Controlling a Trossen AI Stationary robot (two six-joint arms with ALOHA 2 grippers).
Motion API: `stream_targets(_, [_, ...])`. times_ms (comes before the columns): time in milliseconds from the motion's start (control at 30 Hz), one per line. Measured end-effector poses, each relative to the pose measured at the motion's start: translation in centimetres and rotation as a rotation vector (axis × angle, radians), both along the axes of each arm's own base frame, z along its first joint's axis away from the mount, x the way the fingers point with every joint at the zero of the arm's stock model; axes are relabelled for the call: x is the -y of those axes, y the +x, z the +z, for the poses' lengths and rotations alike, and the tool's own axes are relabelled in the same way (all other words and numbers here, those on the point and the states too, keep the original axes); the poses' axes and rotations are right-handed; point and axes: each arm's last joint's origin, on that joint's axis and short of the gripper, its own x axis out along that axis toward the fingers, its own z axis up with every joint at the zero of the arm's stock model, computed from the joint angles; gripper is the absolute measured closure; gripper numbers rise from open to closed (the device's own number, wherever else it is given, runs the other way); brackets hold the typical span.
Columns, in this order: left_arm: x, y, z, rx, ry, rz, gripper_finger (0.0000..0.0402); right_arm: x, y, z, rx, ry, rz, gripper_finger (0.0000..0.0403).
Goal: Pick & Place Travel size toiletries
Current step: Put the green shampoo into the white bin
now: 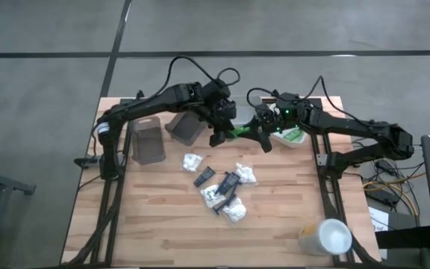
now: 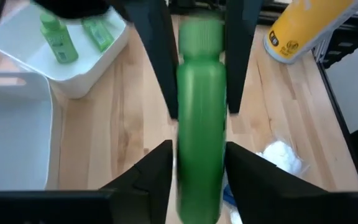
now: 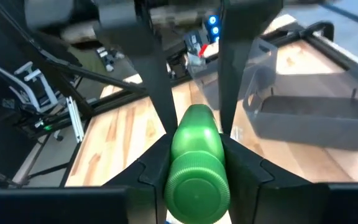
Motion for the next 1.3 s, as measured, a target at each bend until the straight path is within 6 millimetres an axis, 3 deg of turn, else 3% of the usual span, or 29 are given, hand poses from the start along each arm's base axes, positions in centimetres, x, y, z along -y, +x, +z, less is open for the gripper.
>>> stream_targets(233, [-1.0, -1.2, 1.0, 0.021, 0.022, 0.021, 0.021, -0.1, -0.4, -0.1, -0.102, 0.019, 0.009, 0.03])
stream_targets(533, [-3.6, -4.0, 2.9, 0.061, 0.069, 0.076, 0.0188, 0.5, -1.2, 2.3, -0.186, -0.008, -0.009, 0.03])
stream_targets(867, [-5.6, -4.4, 4.2, 0.371, 0.087, 0.05, 0.0193, 1.9, -2.6, 3.4, -0.278, 0.007, -0.064, 0.0297])
stream_targets(1100, [-6.2, -5.3, -0.2, 0.514, 0.013, 0.193, 0.0194, 2.6, -3.0, 3.0, -0.296, 0.04, -0.104, 0.0299])
stream_targets(1300, [-5.0, -9.6, -4.0, 0.665, 0.008, 0.431, 0.0195, 3.7, -3.5, 3.0, -0.301, 0.094, -0.172, 0.0299])
